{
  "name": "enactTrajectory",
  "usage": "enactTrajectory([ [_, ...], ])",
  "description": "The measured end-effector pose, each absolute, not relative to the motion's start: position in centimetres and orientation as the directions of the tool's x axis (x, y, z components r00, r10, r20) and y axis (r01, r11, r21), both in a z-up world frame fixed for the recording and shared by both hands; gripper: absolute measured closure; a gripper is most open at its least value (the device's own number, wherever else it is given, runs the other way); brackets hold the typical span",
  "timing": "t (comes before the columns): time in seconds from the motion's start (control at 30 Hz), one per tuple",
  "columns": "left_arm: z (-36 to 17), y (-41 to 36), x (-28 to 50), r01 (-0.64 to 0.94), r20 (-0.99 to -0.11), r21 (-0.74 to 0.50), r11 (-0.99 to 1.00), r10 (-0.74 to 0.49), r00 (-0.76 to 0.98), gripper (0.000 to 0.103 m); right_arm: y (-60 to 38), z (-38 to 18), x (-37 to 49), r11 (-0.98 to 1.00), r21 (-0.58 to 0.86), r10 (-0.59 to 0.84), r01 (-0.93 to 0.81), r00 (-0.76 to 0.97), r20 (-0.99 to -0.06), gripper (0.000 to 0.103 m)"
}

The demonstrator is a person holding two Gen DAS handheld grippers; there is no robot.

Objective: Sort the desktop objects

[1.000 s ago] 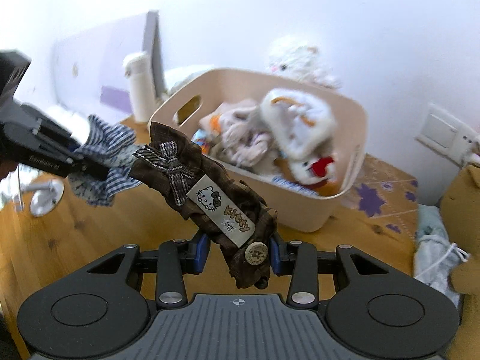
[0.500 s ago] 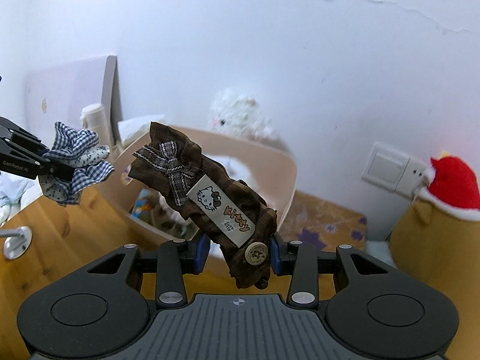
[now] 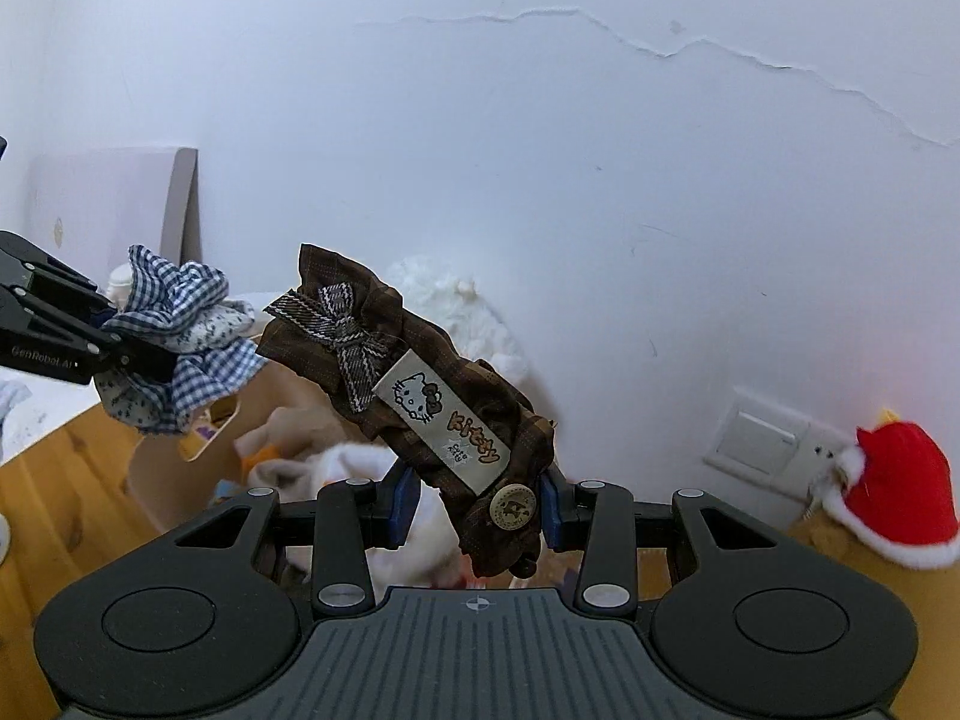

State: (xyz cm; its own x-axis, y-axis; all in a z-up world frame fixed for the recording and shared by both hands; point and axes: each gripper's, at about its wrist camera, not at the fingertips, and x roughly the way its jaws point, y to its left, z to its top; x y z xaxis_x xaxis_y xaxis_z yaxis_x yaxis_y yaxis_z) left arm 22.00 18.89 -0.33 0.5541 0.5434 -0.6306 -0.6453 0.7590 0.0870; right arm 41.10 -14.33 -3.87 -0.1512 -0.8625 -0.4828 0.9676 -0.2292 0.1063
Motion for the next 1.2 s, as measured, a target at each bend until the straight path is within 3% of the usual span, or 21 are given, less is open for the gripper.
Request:
enactTrajectory([
  [0.67,-6.4,24.0,27.9,-0.684,-0.774,0.045,0.728,0.459,0.437,0.086,-24.1,-9.5,42.6,-0.173,0.064,-0.735,0.983,-0.086,-0.672,0.063],
  [0.73,-7.0,24.2,28.1,-0.683,-0.778,0.051,0.729,0.458,0.43,0.086,-24.3,-9.8,42.6,-0.17,0.057,-0.723,0.984,-0.086,-0.685,0.052],
  [0.83,-7.7,24.5,28.2,-0.686,-0.796,0.052,0.726,0.445,0.411,0.083,-24.7,-9.8,42.9,-0.173,0.054,-0.72,0.983,-0.089,-0.688,0.047],
  [0.97,-7.9,24.5,28.3,-0.69,-0.803,0.067,0.72,0.45,0.391,0.064,-24.4,-9.4,42.9,-0.182,0.056,-0.724,0.982,-0.095,-0.683,0.038],
  [1.0,-8.0,24.4,28.2,-0.687,-0.804,0.068,0.723,0.448,0.392,0.052,-24.2,-9.3,42.8,-0.19,0.054,-0.725,0.98,-0.103,-0.681,0.03],
  [1.1,-7.9,24.2,28.0,-0.697,-0.801,0.084,0.712,0.464,0.378,0.031,-23.6,-9.0,42.5,-0.228,0.071,-0.733,0.971,-0.123,-0.669,0.012],
  [1.2,-7.8,24.0,27.7,-0.705,-0.806,0.078,0.705,0.461,0.372,0.026,-22.7,-8.7,42.0,-0.261,0.114,-0.745,0.959,-0.125,-0.656,0.001],
])
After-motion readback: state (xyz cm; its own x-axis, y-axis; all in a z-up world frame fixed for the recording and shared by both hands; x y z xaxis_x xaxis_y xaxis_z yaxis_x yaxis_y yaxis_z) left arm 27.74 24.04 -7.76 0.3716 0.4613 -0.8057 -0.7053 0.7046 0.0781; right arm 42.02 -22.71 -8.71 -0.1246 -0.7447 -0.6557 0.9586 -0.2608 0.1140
